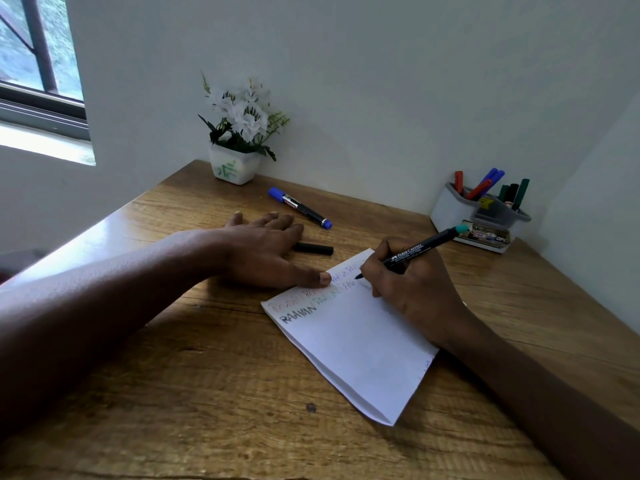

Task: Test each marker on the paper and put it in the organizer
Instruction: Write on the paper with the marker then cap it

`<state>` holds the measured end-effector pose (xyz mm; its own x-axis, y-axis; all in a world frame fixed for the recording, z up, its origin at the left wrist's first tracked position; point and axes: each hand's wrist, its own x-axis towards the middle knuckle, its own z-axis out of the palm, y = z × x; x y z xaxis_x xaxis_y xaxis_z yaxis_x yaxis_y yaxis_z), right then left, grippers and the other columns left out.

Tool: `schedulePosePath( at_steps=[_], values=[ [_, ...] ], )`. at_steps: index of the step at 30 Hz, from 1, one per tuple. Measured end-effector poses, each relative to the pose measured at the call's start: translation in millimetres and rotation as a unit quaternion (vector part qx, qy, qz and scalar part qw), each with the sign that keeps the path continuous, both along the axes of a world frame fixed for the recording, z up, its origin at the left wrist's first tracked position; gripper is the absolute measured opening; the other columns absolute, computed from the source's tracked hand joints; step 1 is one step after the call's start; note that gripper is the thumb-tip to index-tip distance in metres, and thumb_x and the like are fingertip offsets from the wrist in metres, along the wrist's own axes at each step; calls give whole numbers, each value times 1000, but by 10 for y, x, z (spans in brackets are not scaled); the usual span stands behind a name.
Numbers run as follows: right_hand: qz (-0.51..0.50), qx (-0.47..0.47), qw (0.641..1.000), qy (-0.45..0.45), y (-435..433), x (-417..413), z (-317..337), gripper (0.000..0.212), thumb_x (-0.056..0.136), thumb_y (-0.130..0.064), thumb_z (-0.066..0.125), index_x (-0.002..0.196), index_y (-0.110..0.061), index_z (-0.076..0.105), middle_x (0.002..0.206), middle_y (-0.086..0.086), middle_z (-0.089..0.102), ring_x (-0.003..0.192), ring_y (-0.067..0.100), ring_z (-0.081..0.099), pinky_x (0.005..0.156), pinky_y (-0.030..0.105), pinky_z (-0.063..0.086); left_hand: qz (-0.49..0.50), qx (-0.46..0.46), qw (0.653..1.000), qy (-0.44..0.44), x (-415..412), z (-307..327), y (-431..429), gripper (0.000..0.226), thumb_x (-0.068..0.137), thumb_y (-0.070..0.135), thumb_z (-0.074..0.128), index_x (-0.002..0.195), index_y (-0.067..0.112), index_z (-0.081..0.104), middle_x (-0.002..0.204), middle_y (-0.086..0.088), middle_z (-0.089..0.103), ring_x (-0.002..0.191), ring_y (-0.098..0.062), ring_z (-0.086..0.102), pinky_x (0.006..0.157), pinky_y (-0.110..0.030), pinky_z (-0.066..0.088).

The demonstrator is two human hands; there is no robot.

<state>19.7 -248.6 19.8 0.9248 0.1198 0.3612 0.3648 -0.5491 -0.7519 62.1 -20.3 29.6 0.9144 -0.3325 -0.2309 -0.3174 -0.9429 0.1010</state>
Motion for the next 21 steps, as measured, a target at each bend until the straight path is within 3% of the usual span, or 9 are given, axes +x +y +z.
schedulePosePath(
  at_steps=[5, 13, 15, 18, 21],
  values=[
    [-7, -24, 1000, -4, 11, 9, 4, 18, 84, -12, 72, 69, -6, 65, 62, 8, 66, 59, 16, 61, 59, 37, 51, 2, -1, 1000, 2, -11, 8, -7, 125, 58, 96, 22, 161, 28, -1, 169, 2, -9, 155, -21, -7, 121, -62, -2],
    [-20, -30, 999, 1, 2, 13, -6, 17, 86, -14, 73, 70, -12, 67, 63, 3, 69, 60, 10, 65, 56, 23, 49, 2, -12, 1000, 9, -9, 12, -9, 125, 58, 96, 22, 161, 29, 0, 169, 2, -9, 155, -20, -7, 121, -62, -3],
    [-7, 6, 1000, 30, 1, 11, -11, 11, 88, -14, 73, 76, -13, 71, 66, 2, 73, 62, 8, 69, 58, 18, 52, 2, -17, 1000, 9, -5, 7, -1, 125, 58, 96, 22, 161, 29, 0, 169, 2, -8, 155, -20, -7, 121, -62, -2],
    [-36, 87, 993, 66, -17, 37, 4, 10, 91, -16, 70, 81, -15, 73, 68, 1, 74, 56, 5, 63, 50, 16, 47, 2, -36, 999, -1, 2, -10, 10, 120, 62, 95, 26, 161, 30, 6, 170, 2, -1, 156, -20, -1, 121, -63, 0],
    [-4, 238, 964, 119, -83, 63, 61, 8, 92, -10, 67, 89, -8, 74, 72, 6, 72, 60, 12, 58, 44, 20, 40, 1, -117, 992, -52, 13, -41, 22, 94, 78, 87, 41, 156, 36, 27, 166, 4, 24, 151, -20, 24, 120, -64, 17]
  ],
)
